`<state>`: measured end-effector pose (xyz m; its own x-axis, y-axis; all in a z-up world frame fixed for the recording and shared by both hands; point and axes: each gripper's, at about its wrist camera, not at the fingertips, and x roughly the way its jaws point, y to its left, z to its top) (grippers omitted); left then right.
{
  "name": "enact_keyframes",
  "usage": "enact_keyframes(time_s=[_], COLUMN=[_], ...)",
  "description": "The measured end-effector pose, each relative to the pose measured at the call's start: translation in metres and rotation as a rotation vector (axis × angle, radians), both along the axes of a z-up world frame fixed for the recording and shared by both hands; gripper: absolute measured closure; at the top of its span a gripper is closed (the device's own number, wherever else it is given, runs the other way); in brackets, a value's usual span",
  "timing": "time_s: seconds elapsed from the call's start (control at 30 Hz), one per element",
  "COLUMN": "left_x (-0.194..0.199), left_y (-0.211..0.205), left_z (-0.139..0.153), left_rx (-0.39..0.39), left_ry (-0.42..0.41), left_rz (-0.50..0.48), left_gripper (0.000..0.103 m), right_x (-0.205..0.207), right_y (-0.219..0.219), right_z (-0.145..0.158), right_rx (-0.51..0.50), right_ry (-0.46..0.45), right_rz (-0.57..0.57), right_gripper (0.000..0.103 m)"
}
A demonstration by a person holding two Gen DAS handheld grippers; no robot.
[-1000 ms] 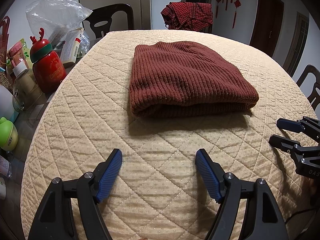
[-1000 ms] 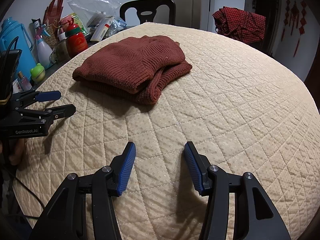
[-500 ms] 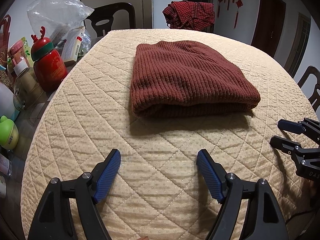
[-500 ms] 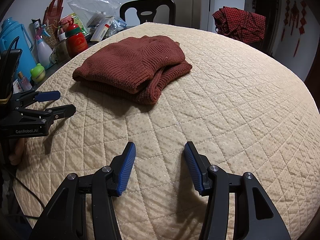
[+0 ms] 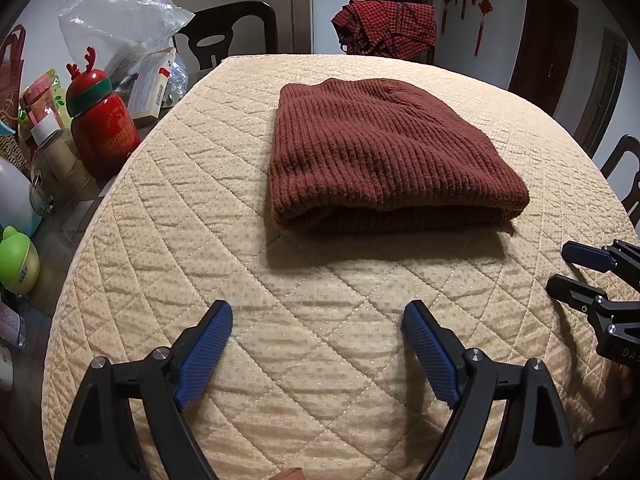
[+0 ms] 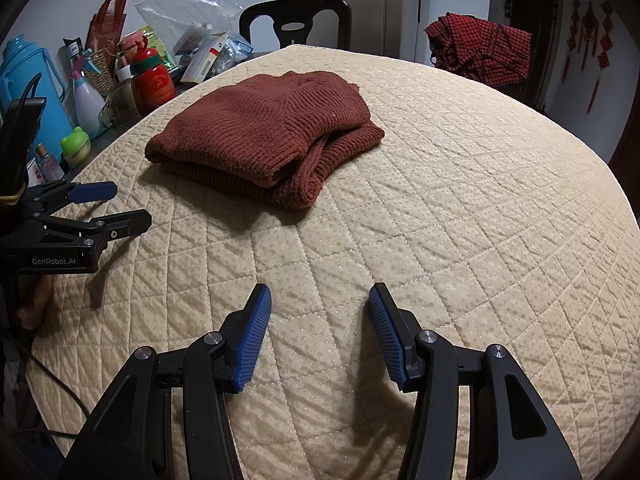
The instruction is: Fold small clothes
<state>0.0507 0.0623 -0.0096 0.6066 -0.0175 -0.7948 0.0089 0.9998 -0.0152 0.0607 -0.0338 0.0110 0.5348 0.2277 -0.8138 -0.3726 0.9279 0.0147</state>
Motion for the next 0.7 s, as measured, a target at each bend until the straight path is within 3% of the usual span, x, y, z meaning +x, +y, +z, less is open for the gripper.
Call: enact_keyframes(time_s=[0.7], left_x=[0.0002], left_y=[0.0001], left_z=[0.0001], left_rx=[0.004], left_ry=[0.000], left_rz=[-0.001], left_gripper=[0.013], right_x=[0.0000], right_y=[0.0003], right_z=[-0.0002], right_rx=[0.000], right_ry=[0.000], right_rz=[0.000], right_gripper=[0.051])
